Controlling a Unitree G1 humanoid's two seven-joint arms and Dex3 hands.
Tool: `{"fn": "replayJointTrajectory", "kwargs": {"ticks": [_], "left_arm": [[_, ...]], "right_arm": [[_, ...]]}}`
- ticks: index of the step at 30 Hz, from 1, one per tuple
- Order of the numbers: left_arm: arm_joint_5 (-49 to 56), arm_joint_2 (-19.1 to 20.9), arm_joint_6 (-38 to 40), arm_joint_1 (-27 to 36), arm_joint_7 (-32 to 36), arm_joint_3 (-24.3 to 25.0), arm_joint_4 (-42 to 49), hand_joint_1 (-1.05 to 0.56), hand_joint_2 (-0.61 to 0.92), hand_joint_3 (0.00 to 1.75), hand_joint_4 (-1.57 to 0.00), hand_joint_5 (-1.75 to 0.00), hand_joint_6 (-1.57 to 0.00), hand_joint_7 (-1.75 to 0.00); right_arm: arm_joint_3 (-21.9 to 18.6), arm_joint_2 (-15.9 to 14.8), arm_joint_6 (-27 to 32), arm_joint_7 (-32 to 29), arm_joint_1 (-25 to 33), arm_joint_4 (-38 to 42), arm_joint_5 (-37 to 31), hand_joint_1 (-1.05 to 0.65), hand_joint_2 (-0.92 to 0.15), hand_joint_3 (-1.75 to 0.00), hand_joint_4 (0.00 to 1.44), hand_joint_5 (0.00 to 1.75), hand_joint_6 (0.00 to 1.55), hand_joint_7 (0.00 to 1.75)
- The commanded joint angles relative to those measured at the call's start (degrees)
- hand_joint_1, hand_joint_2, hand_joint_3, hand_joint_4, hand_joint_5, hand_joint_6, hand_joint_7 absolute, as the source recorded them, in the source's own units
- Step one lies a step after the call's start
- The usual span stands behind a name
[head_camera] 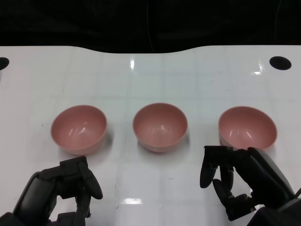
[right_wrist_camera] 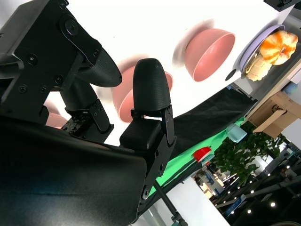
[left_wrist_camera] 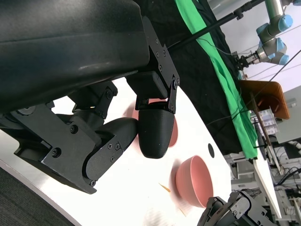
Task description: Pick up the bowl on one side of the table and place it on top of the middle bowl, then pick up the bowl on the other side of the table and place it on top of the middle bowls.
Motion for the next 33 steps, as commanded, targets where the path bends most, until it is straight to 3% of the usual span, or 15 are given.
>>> {"fn": "replayJointTrajectory", "kwargs": {"ticks": [1, 24, 25, 27, 28, 31, 33], "left_arm": [[0.0, 0.7, -0.6, -0.2, -0.4, 0.6, 0.6, -0.15, 0.44, 1.32, -0.86, -1.75, -0.82, -1.52], [-0.2, 0.7, -0.3, 0.0, -0.3, 0.7, 0.2, -0.15, 0.43, 1.34, -0.88, -1.75, -0.82, -1.51], [0.0, 0.7, -0.3, -0.1, -0.2, 0.8, 0.2, -0.15, 0.43, 1.34, -0.88, -1.75, -0.82, -1.51], [0.0, 0.7, -0.4, -0.2, -0.2, 0.8, 0.4, -0.15, 0.43, 1.34, -0.88, -1.75, -0.82, -1.51], [0.0, 0.8, -0.5, -0.2, -0.3, 0.8, 0.4, -0.14, 0.43, 1.35, -0.87, -1.75, -0.82, -1.51], [-0.3, 0.8, -0.3, -0.3, -0.5, 0.9, 0.4, -0.15, 0.43, 1.35, -0.87, -1.75, -0.81, -1.51], [-0.3, 0.9, -0.2, -0.3, -0.5, 0.9, 0.3, -0.15, 0.43, 1.35, -0.86, -1.75, -0.81, -1.51]], "right_arm": [[-0.4, -0.3, -0.1, -0.3, -0.1, 0.0, 0.3, -0.02, -0.11, -1.70, 0.94, 1.75, 0.84, 1.45], [-0.5, -0.5, 0.6, -0.3, -0.2, -0.6, -0.1, -0.02, -0.11, -1.69, 0.93, 1.75, 0.84, 1.42], [-0.8, 0.0, 0.4, -1.4, -0.4, -0.2, -0.3, -0.02, -0.12, -1.64, 0.90, 1.69, 0.82, 1.36], [-1.4, 0.7, 0.4, -3.0, -0.8, 0.2, -0.5, -0.07, -0.24, -1.32, 0.83, 1.42, 0.86, 0.92], [-1.6, 0.9, 0.5, -3.5, -1.0, 0.4, -0.6, -0.10, -0.27, -1.23, 0.81, 1.38, 0.86, 0.84], [-1.8, 1.1, 1.0, -4.5, -1.4, 0.4, -0.9, -0.17, -0.39, -0.97, 0.73, 1.37, 0.82, 0.71], [-1.9, 0.8, 2.0, -4.6, -1.7, 0.0, -1.8, -0.18, -0.42, -0.91, 0.72, 1.37, 0.82, 0.69]]}}
